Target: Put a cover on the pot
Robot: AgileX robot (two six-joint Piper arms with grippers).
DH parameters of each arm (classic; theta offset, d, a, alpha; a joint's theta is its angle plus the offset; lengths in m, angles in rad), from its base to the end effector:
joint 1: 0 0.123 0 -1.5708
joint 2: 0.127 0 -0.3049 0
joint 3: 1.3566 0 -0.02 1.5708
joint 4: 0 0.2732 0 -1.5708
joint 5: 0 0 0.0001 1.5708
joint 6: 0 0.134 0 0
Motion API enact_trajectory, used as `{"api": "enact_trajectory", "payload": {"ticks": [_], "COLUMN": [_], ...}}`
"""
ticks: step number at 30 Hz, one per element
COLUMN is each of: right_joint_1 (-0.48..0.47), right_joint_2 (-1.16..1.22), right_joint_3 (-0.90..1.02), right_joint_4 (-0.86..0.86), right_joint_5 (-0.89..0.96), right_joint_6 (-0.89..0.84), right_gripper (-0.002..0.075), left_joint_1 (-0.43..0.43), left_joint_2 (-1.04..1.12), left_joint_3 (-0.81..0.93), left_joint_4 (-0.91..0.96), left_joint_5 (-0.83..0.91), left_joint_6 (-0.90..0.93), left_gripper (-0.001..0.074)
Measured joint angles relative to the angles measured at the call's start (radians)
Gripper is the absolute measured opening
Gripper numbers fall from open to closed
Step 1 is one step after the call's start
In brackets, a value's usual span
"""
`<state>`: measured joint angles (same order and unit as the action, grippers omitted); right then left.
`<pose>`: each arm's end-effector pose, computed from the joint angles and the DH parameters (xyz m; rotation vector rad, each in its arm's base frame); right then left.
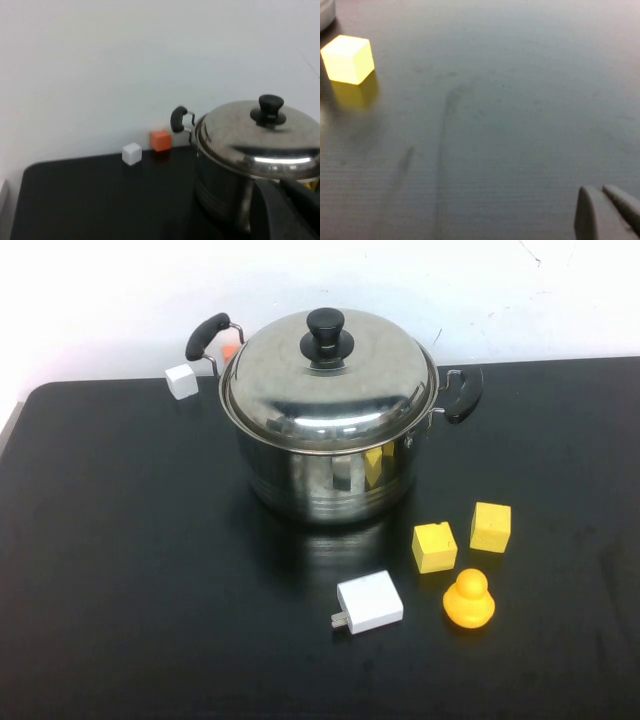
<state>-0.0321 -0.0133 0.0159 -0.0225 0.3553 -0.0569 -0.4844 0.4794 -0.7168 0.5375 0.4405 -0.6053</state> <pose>0.0966 -0.0042 0.1647 -0.0368 1.8419 -0.0843 0.1309 -0.0358 0.3949 0.1359 1.6310 -0.2775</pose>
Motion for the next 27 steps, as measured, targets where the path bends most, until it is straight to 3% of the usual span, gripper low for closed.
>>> {"api": "enact_trajectory", "payload": {"ticks": [11, 24, 27], "right_joint_1": [0.000, 0.000, 0.000], "right_joint_2": [0.000, 0.000, 0.000], "right_joint_3": [0.000, 0.000, 0.000], "right_joint_4": [0.000, 0.000, 0.000], "right_joint_5": [0.000, 0.000, 0.000], "right_joint_6": [0.000, 0.000, 0.000], "right_gripper": [-0.0002, -0.0002, -0.0002], "left_joint_1": [0.000, 0.000, 0.032], "left_joint_2": [-0.324, -0.348, -0.357], "left_joint_3": [0.205, 0.223, 0.237], "left_joint_4": [0.010, 0.012, -0.050], "left_joint_5": [-0.011, -0.018, -0.026], "left_joint_6": [-0.026, -0.023, 0.047], "left_gripper": [-0.0001, -0.0001, -0.0001]}}
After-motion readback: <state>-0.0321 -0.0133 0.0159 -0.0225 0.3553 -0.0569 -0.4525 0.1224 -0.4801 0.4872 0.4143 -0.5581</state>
